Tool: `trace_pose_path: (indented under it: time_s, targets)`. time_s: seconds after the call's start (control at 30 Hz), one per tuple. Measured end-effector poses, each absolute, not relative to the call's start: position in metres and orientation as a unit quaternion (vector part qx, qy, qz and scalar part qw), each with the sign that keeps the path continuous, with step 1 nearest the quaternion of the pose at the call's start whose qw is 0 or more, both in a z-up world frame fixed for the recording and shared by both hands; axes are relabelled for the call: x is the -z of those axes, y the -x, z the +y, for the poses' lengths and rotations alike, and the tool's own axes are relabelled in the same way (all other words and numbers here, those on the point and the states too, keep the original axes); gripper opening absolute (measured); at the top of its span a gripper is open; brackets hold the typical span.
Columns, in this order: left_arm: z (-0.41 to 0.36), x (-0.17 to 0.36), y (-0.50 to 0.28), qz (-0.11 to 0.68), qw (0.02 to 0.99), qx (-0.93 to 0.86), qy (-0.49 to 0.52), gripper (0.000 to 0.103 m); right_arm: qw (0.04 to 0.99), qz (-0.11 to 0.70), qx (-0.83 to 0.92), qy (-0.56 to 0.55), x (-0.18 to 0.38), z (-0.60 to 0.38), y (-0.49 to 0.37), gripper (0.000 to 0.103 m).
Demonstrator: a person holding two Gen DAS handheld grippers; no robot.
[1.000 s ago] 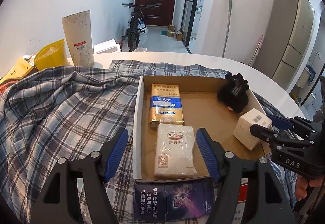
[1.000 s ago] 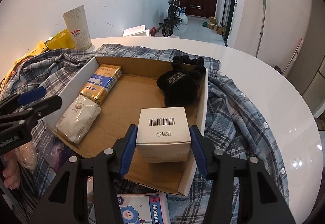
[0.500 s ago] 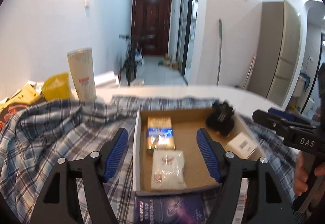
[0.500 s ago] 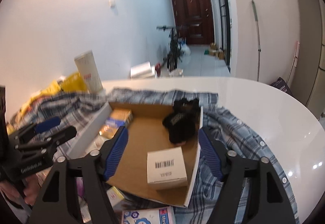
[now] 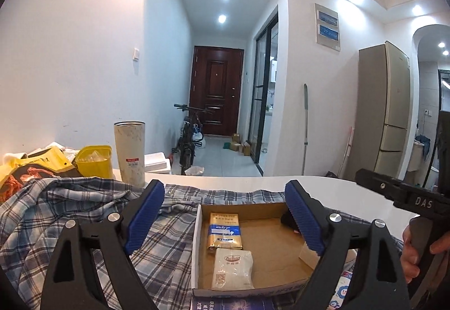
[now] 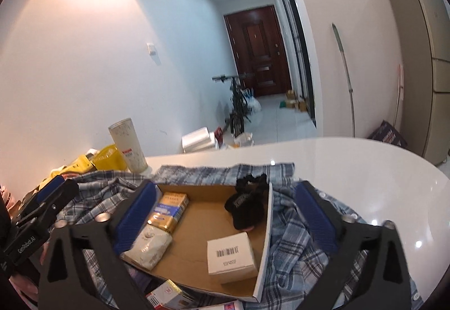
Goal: Organize objects
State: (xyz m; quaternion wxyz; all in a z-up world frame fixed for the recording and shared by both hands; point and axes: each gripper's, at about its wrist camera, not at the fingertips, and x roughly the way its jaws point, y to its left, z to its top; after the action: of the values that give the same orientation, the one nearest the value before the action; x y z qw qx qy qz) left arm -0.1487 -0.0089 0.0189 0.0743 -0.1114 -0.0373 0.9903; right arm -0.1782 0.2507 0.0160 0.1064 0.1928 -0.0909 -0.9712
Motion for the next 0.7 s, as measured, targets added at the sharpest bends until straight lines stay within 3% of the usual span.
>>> trace_pose_path:
  time_s: [0.1,0.2,0.5,0.7]
  targets:
    - [-0.008,-0.02,0.142,-0.039,0.084,-0.99,0.103,0.091,0.11,-0.083,0.977,-0.164,-0.021,0.247,0.169,0.103]
    - [-0.002,-0.019,0.139,-0.026,0.081,-0.992,0.095,0.103,0.111,-0.07,0.979,-0.154,-0.022,0.244,0.167,0.103]
    - [0.014,-0.016,0.127,0.011,0.094,-0.993,0.077,0.103,0.11,-0.008,0.983,-0.147,-0.019,0.226,0.162,0.103]
    - [0.009,-0.015,0.134,-0.009,0.095,-0.991,0.093,0.103,0.107,0.038,0.985,-0.131,-0.018,0.214,0.154,0.103]
